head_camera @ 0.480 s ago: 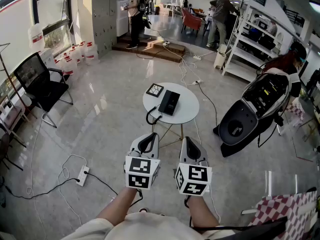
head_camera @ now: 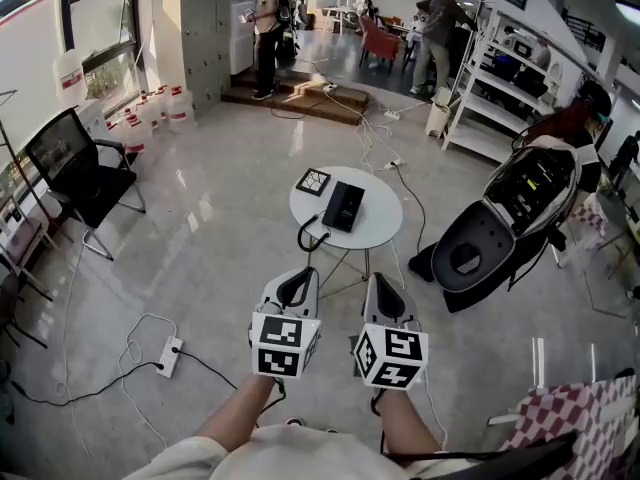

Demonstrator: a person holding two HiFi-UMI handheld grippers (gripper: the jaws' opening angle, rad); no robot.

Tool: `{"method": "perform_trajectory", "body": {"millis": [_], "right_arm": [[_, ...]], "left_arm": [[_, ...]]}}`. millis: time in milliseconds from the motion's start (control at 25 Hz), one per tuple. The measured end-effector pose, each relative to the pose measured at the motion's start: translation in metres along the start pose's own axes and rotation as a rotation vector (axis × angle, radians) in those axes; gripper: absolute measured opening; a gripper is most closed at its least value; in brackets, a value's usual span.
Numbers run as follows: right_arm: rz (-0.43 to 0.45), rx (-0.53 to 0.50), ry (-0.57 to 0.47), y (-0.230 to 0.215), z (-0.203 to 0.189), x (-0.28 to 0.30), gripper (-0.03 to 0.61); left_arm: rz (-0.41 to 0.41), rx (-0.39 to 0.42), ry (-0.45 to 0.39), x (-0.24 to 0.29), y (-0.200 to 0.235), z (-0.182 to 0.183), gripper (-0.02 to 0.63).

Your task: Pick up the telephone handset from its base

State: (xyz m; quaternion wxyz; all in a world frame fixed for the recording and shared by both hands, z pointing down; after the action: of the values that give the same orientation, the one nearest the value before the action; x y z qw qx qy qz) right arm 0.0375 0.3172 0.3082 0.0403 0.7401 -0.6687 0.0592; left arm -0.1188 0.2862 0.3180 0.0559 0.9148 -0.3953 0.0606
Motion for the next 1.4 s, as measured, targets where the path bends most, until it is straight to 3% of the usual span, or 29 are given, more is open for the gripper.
{"method": "perform_trajectory", "body": {"millis": [600, 1400], "right_arm": [[-0.075, -0.03, 0.048, -0.01, -0.005, 0.016, 0.025], [-0.061, -0.024, 0.041, -0.022, 0.002, 0.1, 0.025]], "left_arm": [[-0.031, -0.033, 0.012, 0.02, 0.015, -0.007, 0.021], [0.02, -0.041, 0.011, 0.083, 0.063, 0.0, 0.021]]}}
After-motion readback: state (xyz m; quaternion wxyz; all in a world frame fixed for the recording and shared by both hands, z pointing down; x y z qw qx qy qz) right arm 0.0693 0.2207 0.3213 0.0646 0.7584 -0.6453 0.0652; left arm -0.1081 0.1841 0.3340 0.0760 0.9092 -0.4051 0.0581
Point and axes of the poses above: the fingertips, and each gripper's own axes: x forward along the fingers, y to its left, z out of its top, the point moved 7 cm from there along -x, backward along the fingers, and after that the axes turned 12 degrees about -z, right-handed, at the moved point
